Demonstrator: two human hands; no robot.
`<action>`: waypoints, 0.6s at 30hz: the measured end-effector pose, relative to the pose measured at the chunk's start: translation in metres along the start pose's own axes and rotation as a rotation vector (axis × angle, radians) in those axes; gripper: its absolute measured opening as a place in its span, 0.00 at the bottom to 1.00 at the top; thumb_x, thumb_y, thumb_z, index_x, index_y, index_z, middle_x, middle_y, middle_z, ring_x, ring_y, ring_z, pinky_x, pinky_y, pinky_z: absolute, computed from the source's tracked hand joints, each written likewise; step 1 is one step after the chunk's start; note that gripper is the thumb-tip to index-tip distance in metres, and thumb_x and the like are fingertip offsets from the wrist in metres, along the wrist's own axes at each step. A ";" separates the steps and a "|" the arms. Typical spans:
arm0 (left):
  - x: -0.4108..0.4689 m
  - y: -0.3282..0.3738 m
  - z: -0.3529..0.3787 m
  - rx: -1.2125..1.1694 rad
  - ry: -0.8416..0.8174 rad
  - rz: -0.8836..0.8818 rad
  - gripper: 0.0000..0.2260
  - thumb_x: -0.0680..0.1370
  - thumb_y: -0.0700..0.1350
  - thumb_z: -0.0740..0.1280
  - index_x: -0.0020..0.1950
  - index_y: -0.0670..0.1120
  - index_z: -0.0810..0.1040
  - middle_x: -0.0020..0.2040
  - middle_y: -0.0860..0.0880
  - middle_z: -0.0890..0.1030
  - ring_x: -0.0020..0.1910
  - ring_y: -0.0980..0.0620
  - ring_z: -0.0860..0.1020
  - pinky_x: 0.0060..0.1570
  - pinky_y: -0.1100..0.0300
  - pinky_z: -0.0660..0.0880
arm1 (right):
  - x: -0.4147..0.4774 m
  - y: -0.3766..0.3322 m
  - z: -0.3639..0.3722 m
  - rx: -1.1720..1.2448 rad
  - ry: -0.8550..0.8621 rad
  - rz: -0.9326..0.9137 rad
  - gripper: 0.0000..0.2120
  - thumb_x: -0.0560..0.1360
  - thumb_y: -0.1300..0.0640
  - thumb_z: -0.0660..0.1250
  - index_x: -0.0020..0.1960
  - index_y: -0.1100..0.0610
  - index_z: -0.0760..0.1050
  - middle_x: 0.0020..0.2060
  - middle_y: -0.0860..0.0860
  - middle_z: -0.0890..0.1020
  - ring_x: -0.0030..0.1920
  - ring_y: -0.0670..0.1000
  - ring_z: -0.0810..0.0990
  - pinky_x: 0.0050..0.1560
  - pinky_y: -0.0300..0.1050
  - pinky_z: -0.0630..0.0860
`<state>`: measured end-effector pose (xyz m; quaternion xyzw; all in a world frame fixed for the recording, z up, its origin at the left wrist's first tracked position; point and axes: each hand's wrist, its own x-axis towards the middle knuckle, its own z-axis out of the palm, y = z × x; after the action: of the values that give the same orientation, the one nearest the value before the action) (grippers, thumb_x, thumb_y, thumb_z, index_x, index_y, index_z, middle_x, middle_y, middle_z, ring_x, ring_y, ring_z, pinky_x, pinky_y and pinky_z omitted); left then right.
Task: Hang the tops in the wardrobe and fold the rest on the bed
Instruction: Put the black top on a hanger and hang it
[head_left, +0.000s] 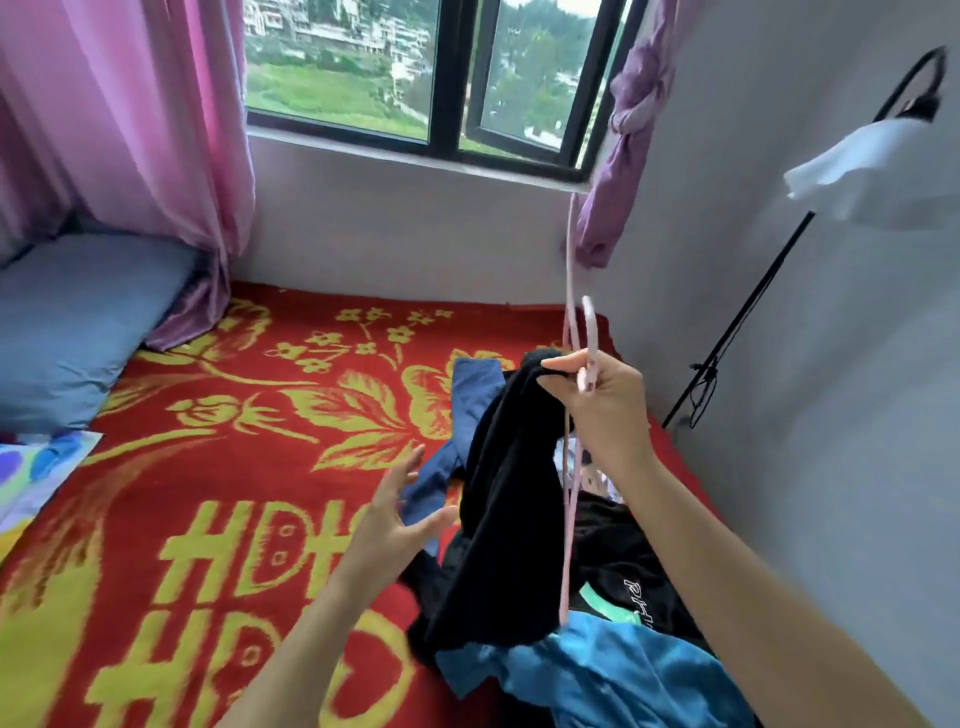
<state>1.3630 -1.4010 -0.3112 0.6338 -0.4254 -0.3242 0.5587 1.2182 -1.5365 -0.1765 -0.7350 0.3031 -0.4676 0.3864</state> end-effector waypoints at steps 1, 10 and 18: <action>-0.001 0.014 -0.002 -0.013 -0.040 0.044 0.42 0.59 0.72 0.69 0.69 0.64 0.57 0.64 0.68 0.64 0.63 0.72 0.65 0.57 0.69 0.67 | -0.006 -0.010 0.009 0.014 -0.035 -0.013 0.07 0.69 0.73 0.69 0.36 0.63 0.79 0.31 0.63 0.80 0.33 0.52 0.75 0.39 0.48 0.73; -0.009 0.042 -0.041 -0.052 0.350 0.055 0.45 0.60 0.78 0.59 0.72 0.59 0.60 0.71 0.54 0.65 0.70 0.56 0.64 0.67 0.55 0.65 | -0.029 -0.048 0.021 0.325 -0.411 0.049 0.25 0.64 0.81 0.67 0.25 0.51 0.80 0.27 0.45 0.81 0.29 0.41 0.78 0.34 0.30 0.73; -0.019 0.028 -0.070 -0.301 -0.033 -0.215 0.43 0.49 0.70 0.76 0.60 0.54 0.75 0.55 0.52 0.81 0.51 0.55 0.82 0.42 0.64 0.76 | -0.006 -0.073 0.006 0.583 -0.440 -0.005 0.23 0.63 0.81 0.64 0.27 0.54 0.80 0.24 0.49 0.80 0.25 0.44 0.79 0.28 0.33 0.75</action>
<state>1.4124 -1.3541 -0.2734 0.5796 -0.3110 -0.4524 0.6022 1.2276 -1.4921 -0.1183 -0.6776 0.0648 -0.3659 0.6346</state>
